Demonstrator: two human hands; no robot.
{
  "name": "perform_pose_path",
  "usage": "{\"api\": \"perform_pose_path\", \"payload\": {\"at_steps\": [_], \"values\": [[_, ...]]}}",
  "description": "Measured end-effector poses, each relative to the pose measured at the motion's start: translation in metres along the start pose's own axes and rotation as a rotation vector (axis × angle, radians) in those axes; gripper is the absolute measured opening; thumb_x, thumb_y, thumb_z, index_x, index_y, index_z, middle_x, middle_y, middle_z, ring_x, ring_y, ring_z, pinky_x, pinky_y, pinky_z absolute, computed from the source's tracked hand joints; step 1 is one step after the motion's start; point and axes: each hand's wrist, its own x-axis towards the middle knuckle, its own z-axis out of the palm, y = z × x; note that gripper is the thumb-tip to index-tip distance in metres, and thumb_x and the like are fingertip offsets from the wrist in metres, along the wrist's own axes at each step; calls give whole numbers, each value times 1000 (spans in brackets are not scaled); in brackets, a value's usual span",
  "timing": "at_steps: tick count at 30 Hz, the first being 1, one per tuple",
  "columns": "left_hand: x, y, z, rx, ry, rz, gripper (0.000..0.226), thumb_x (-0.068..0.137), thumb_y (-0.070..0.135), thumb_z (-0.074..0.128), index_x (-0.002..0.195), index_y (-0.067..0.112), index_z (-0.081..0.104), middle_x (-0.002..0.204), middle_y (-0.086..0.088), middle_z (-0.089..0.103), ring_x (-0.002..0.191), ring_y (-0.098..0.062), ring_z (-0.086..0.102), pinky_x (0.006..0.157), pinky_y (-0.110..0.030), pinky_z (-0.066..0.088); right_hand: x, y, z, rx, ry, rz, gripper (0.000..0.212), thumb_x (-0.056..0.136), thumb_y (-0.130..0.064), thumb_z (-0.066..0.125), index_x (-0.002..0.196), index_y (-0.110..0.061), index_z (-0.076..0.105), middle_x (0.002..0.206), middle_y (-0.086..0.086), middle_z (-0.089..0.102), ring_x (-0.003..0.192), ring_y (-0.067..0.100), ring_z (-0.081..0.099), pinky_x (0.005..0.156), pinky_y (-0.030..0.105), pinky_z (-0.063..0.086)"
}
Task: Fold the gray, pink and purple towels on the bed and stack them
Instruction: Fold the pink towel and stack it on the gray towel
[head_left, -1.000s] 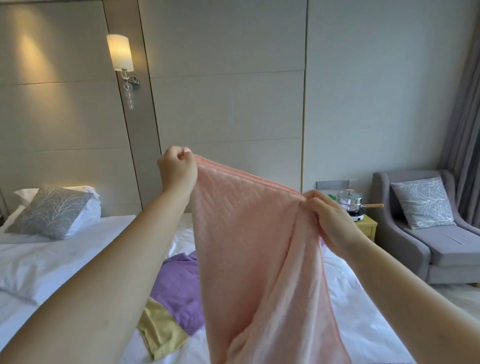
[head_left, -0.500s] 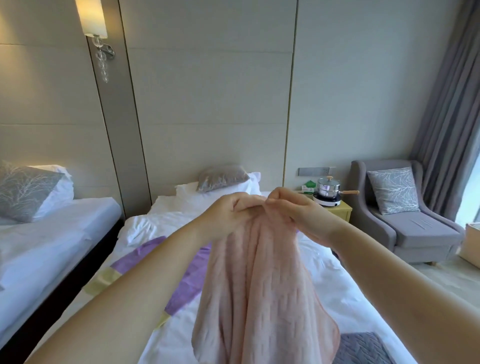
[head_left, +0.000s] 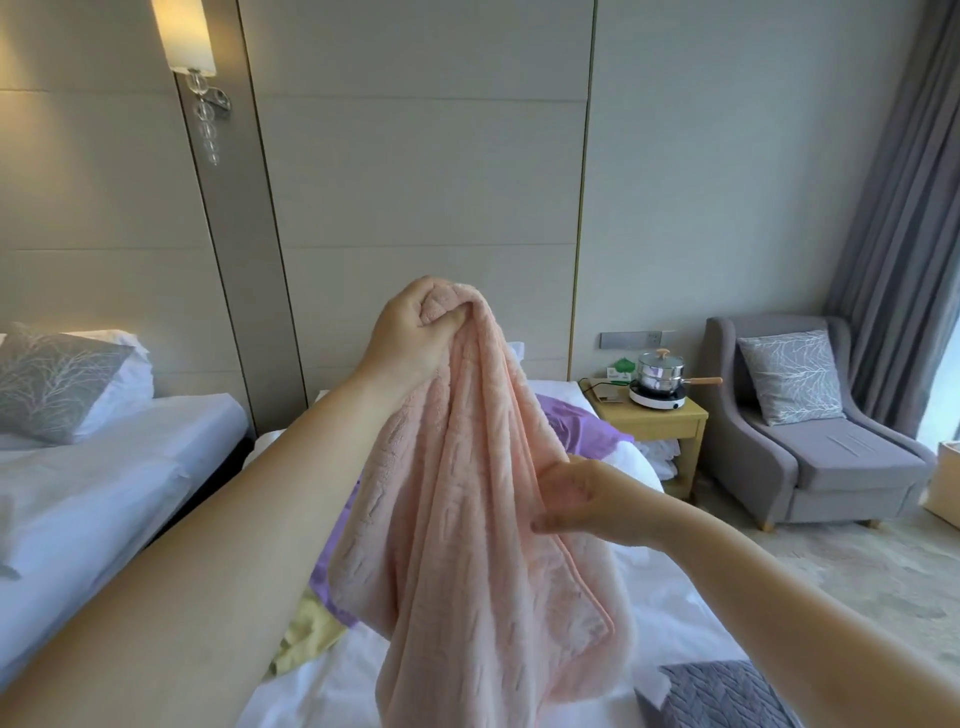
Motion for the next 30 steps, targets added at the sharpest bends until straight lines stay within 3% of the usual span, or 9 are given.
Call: {"api": "perform_pose_path", "payload": {"at_steps": [2, 5, 8, 11, 14, 17, 20, 24, 30], "values": [[1, -5, -7, 14, 57, -11, 14, 87, 16, 63, 89, 29, 65, 90, 17, 67, 83, 6, 61, 74, -8, 45, 5, -2, -1, -12, 31, 29, 28, 74, -33, 78, 89, -11, 67, 100, 1, 61, 87, 7, 58, 82, 16, 46], [0, -15, -28, 81, 161, -76, 21, 86, 16, 60, 80, 36, 62, 84, 23, 64, 77, 15, 56, 67, -1, 40, 5, -5, -17, 56, 78, 79, 9, 74, -28, 78, 76, -26, 69, 76, -17, 57, 65, -6, 51, 63, 6, 39], [-3, -28, -48, 152, 244, -151, 10, 86, 17, 62, 91, 22, 67, 93, 10, 67, 89, -6, 60, 76, -15, 45, 1, -1, -37, 56, 97, 105, 12, 75, -31, 77, 68, -37, 69, 64, -19, 54, 63, -1, 48, 62, 15, 35], [-8, -42, -59, 235, 244, -295, 13, 84, 17, 61, 97, 14, 65, 97, -1, 67, 91, -20, 59, 73, -28, 45, 3, -7, -49, 184, 188, 70, 12, 76, -31, 72, 76, -20, 69, 75, -1, 56, 72, 16, 47, 67, 30, 32], [-19, -47, -50, 402, -94, -477, 28, 80, 24, 71, 104, 17, 56, 106, -4, 57, 96, -21, 53, 75, -29, 41, 13, -22, -49, 308, 242, 8, 16, 76, -22, 59, 78, -5, 58, 73, 8, 46, 71, 23, 37, 66, 40, 25], [-46, -40, -16, 162, -571, -453, 51, 85, 34, 68, 128, 23, 44, 128, 4, 49, 108, -4, 51, 83, -17, 44, 26, -38, -38, 311, 180, -21, 11, 82, -16, 56, 75, -8, 55, 73, 6, 46, 70, 21, 39, 64, 35, 28], [-68, -39, 19, 58, -761, -310, 27, 95, 39, 51, 112, 18, 54, 107, -1, 60, 90, -2, 52, 82, -19, 43, 31, -44, -30, 354, 120, -13, 9, 78, -23, 55, 75, -15, 59, 75, 5, 52, 72, 20, 44, 64, 33, 32], [-72, -45, 31, -12, -656, -273, 36, 95, 42, 50, 85, 9, 60, 73, 8, 45, 67, -3, 40, 62, -17, 34, 23, -31, -29, 324, 112, 4, 17, 85, -28, 62, 69, -25, 55, 67, -8, 48, 61, 8, 42, 55, 20, 31], [-48, -39, 26, -144, -349, -185, 22, 98, 29, 51, 89, 15, 65, 73, 16, 61, 70, 3, 53, 67, -10, 43, -3, 7, -24, 80, -44, 90, 25, 77, -23, 72, 62, -35, 56, 59, -17, 39, 58, 4, 37, 57, 18, 33]]}}
